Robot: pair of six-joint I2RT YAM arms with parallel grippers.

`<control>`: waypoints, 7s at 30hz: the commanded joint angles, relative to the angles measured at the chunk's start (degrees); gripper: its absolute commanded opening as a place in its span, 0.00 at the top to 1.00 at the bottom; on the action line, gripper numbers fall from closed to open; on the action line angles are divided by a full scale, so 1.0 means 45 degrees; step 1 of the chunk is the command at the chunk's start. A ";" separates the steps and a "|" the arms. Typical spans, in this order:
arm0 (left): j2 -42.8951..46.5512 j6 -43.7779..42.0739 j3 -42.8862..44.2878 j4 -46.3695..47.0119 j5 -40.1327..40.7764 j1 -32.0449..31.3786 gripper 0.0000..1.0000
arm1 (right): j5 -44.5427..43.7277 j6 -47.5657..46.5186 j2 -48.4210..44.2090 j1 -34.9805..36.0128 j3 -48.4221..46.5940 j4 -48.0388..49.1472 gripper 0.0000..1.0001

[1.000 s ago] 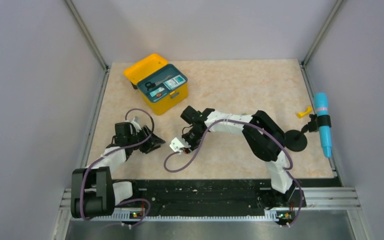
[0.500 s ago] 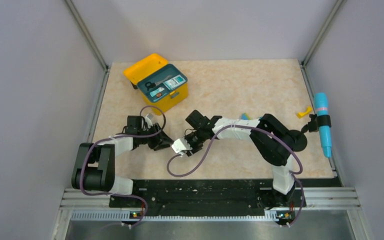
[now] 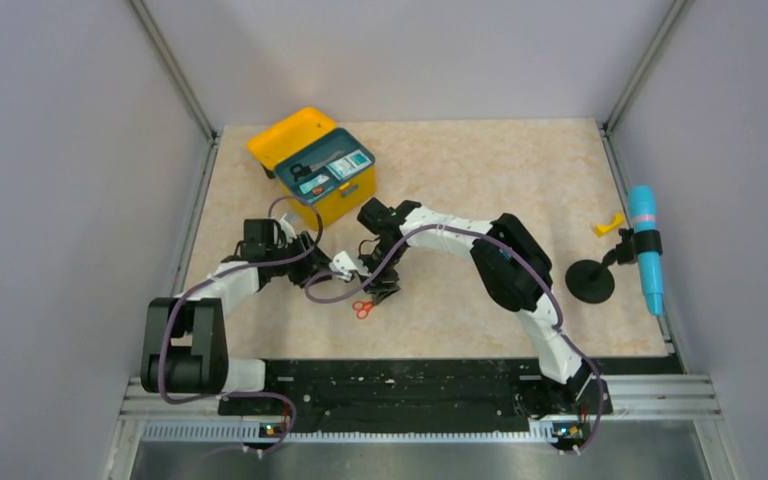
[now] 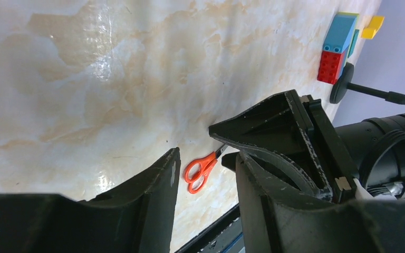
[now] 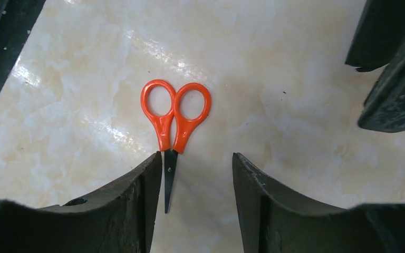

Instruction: Organize the medicine kit

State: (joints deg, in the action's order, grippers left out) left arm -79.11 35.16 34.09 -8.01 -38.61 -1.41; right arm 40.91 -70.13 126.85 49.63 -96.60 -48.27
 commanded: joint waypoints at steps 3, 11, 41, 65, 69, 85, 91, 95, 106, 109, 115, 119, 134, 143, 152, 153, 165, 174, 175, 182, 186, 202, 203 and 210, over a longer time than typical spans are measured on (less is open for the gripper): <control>0.1036 0.0260 -0.0648 0.0518 0.0412 0.0503 0.52 | 0.0149 0.0996 0.0995 -0.0046 -0.0710 -0.0928 0.48; 0.1544 0.0602 -0.1217 0.0463 0.0932 0.1049 0.53 | 0.0876 0.2345 0.0329 -0.0023 -0.0126 -0.0454 0.47; -0.0657 0.2757 -0.2605 0.2476 0.0324 0.0393 0.48 | -0.4821 0.5625 -0.2541 0.2175 0.9600 1.1727 0.83; -0.2291 0.1753 -0.0227 0.0403 0.0382 0.0118 0.51 | -0.0147 0.4817 -0.2695 0.0960 0.5351 0.5696 0.40; -0.2177 0.1984 -0.0471 0.0785 0.0471 0.0130 0.51 | -0.0032 0.4049 -0.2595 0.0959 0.4818 0.4688 0.40; -0.1713 0.2522 -0.1267 0.1504 0.0561 0.0119 0.50 | -0.1257 0.3007 -0.2399 0.1103 0.5011 0.4533 0.40; -0.1401 0.3151 -0.2407 0.2549 0.0694 -0.0056 0.50 | -0.2756 0.3404 -0.2521 0.1478 0.6221 0.6660 0.54; -0.1361 0.3159 -0.2632 0.2621 0.0625 -0.0370 0.52 | -0.3820 0.2461 -0.2989 0.2035 0.8502 0.8429 0.65; -0.1899 0.2697 -0.2535 0.1480 0.0981 -0.0702 0.55 | -0.5094 0.3713 -0.3649 0.2154 1.0913 1.2355 0.79; -0.2353 0.2744 -0.2428 0.1547 0.0980 -0.0817 0.55 | -0.5070 0.4378 -0.3631 0.2111 1.0706 1.2482 0.80; -0.3373 0.2412 -0.1640 0.1382 0.0951 -0.1374 0.56 | -0.5238 0.5313 -0.4334 0.1774 0.9231 1.2372 0.81; -0.3953 0.2371 -0.1292 0.1325 0.1040 -0.1503 0.58 | -0.4953 0.5761 -0.4182 0.1277 0.7658 1.1866 0.81; -0.4937 0.1954 -0.0473 0.1018 0.1399 -0.1542 0.61 | -0.3573 0.7178 -0.4885 0.0151 0.7032 0.9093 0.57; -0.5379 0.1671 -0.0047 0.1292 0.1408 -0.1562 0.62 | -0.3613 0.6029 -0.3747 -0.0108 0.7261 0.8156 0.64; -0.6368 0.0556 0.1118 0.1319 0.0968 -0.1856 0.57 | -0.3640 0.4942 -0.2980 -0.0099 0.7736 0.8909 0.82; -0.6446 0.0558 0.1198 0.1393 0.0963 -0.1913 0.57 | -0.3582 0.4818 -0.2996 -0.0101 0.7894 0.9037 0.83; -0.5604 0.0520 -0.0093 0.5607 0.0619 -0.2130 0.68 | -0.2957 0.4700 -0.3358 -0.0109 0.9133 0.9750 0.85; -0.6368 0.0361 0.0298 0.6050 -0.0069 -0.2137 1.00 | -0.3037 0.4725 -0.3275 -0.0097 0.8703 0.9511 0.85; -0.6270 0.0282 0.0265 0.6025 -0.0135 -0.2119 1.00 | -0.3114 0.4737 -0.3350 -0.0099 0.8621 0.9330 0.84; -0.4275 -0.0720 -0.0187 0.5896 -0.1112 -0.2021 1.00 | -0.1398 0.6486 -0.6781 -0.1540 0.7929 0.6810 0.56; -0.3080 -0.1467 -0.0206 0.5841 -0.1991 -0.2030 1.00 | -0.0258 0.8696 -0.8519 -0.2974 0.7674 0.6026 0.51; 0.0486 -0.2245 0.4419 0.3362 -0.1634 -0.1774 1.00 | -0.1601 1.0594 -0.9854 -0.4895 0.7305 0.5914 0.49; 0.0463 -0.2236 0.4752 0.3393 -0.0834 -0.1691 1.00 | -0.1762 1.0668 -0.9885 -0.4895 0.7254 0.5906 0.49; -0.0674 -0.1483 0.6536 0.4707 0.3930 -0.1085 1.00 | -0.2002 1.1301 -0.9850 -0.4895 0.6962 0.5870 0.49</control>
State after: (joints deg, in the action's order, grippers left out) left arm -78.70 26.59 57.56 9.45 -34.44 -7.73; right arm 32.53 -22.04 84.31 27.97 -62.11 -22.68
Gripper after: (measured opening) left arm 0.022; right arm 0.510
